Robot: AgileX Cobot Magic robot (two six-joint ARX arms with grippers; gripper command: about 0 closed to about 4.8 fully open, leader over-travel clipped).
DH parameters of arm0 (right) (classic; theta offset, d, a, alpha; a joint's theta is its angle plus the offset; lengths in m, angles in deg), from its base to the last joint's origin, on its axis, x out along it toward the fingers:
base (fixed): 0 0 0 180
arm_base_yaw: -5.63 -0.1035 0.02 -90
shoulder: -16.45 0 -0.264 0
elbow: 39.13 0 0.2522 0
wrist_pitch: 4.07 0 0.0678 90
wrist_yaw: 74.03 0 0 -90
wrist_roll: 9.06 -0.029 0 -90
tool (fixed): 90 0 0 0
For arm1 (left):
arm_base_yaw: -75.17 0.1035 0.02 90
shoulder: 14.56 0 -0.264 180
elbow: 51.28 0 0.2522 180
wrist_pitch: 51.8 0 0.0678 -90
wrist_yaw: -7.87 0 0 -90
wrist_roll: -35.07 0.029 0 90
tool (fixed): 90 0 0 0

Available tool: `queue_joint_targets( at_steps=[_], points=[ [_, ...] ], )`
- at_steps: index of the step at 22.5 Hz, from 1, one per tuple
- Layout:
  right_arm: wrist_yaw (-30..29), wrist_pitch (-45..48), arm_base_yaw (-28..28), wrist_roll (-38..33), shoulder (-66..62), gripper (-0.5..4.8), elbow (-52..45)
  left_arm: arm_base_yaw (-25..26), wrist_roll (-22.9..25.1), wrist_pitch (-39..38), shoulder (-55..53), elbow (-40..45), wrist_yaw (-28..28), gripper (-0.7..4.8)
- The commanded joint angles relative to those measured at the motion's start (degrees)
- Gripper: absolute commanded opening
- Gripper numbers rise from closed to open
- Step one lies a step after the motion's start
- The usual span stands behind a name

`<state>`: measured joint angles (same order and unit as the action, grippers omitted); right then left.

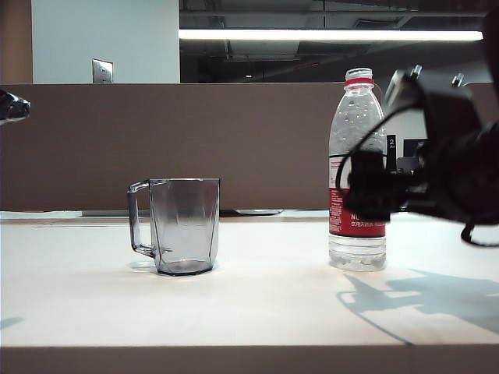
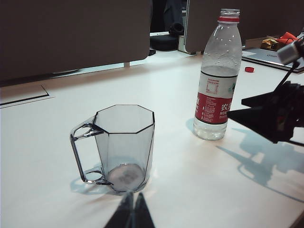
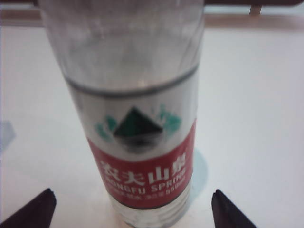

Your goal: Pick up the mineral water bottle on the table and pour water into the mug until it's half full.

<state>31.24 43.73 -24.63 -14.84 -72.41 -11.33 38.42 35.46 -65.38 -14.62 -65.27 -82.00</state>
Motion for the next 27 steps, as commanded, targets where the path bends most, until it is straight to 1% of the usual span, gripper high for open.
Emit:
queue_joint_targets(
  at_steps=[1, 3, 7, 18, 20, 21, 27],
  points=[
    [1.4, 10.4, -0.1, -0.2, -5.4, 4.79, 0.9, -0.1, 0.0, 0.7, 0.0, -0.2, -0.2, -0.05],
    [1.3, 12.9, -0.1, -0.2, -8.1, 4.79, 1.3, -0.1, 0.0, 0.7, 0.0, -0.2, -0.2, -0.05],
    [1.2, 13.8, -0.1, -0.2, -12.0, 4.79, 3.9, -0.1, 0.0, 0.7, 0.0, -0.2, -0.2, -0.05],
    [1.8, 14.1, -0.1, -0.2, -19.0, 4.79, 12.4, -0.1, 0.0, 0.7, 0.0, -0.2, -0.2, -0.05],
    [3.3, 14.1, -0.1, -0.2, -20.2, 4.79, 13.8, -0.1, 0.0, 0.7, 0.0, -0.2, -0.2, -0.05],
    [4.5, 14.1, 0.0, -0.2, -20.3, 4.79, 14.3, -0.1, 0.0, 0.7, 0.0, -0.2, -0.2, -0.05],
    [4.5, 14.1, 0.0, -0.2, -20.4, 4.79, 15.4, -0.1, 0.0, 0.7, 0.0, -0.2, -0.2, -0.05]
  ],
)
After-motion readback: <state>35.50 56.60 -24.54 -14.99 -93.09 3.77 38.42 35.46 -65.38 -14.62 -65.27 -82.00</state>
